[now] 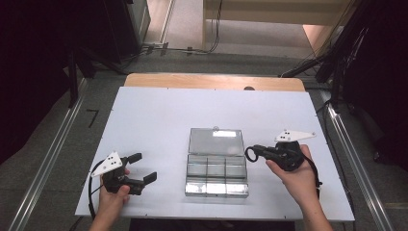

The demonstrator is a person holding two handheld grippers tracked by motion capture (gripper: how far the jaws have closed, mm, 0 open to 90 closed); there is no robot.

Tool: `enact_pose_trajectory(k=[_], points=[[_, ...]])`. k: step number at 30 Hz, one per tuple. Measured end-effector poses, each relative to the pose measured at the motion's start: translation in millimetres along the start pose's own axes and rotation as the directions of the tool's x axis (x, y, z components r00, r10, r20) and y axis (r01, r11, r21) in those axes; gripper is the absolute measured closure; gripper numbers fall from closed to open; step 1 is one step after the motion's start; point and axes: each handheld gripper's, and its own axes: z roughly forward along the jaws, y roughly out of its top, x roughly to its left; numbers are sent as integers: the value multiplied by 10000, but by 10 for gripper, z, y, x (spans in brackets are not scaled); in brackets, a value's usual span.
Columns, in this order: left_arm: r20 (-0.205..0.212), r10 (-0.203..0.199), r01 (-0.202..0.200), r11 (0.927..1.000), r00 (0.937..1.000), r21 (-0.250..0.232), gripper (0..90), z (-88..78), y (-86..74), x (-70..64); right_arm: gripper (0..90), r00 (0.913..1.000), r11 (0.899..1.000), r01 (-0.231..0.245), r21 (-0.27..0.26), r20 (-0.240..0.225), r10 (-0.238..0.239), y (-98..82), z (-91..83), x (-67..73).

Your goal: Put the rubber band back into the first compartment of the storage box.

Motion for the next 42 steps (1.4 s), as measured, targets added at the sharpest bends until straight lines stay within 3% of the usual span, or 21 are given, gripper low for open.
enact_pose_trajectory(k=[42], points=[[15,74,-74,10000,10000,47,1,4,1,-8,863,9983,9992,315,261,-503,-302,119,290,351]])
